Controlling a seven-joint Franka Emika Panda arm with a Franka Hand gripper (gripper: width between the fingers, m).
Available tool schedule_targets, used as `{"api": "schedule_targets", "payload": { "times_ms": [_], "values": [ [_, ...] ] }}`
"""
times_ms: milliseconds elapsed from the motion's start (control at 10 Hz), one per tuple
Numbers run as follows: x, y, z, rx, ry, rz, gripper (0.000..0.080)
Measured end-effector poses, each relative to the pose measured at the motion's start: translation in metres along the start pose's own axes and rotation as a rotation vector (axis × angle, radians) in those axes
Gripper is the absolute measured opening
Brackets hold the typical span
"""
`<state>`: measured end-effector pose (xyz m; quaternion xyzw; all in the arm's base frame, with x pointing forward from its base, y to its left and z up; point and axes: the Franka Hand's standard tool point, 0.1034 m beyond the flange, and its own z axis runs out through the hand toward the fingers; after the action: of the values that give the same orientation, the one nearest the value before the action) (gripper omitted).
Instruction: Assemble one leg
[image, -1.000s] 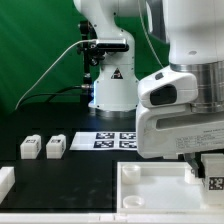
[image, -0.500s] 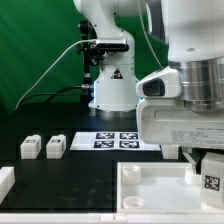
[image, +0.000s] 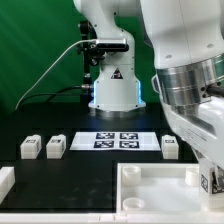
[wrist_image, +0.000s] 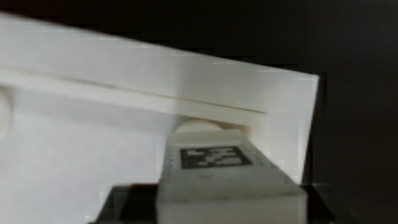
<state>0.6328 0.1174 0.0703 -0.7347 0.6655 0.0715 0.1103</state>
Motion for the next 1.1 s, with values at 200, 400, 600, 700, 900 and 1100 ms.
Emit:
{"api": "schedule_targets", "payload": {
  "times_ms": [200, 400, 600, 700, 900, 1100],
  "values": [
    [-0.0002, 0.0003, 0.0006, -0.001, 0.0, 0.013, 0.0297],
    [0.0001, 0.0007, 0.0013, -0.002, 0.0, -0.073, 0.0607],
    [0.001, 0.0021, 0.0003, -0.019, 0.005, -0.372, 0.0637],
    [-0.004, 0.003, -0.0017, -0.054, 0.037, -0.6, 0.0647],
    [-0.0033, 0.0033, -0.001, -0.062, 0.035, -0.841, 0.0648],
    [-0.0019, 0.0035, -0.0008, -0.071, 0.032, -1.073, 0.0648]
  ]
}}
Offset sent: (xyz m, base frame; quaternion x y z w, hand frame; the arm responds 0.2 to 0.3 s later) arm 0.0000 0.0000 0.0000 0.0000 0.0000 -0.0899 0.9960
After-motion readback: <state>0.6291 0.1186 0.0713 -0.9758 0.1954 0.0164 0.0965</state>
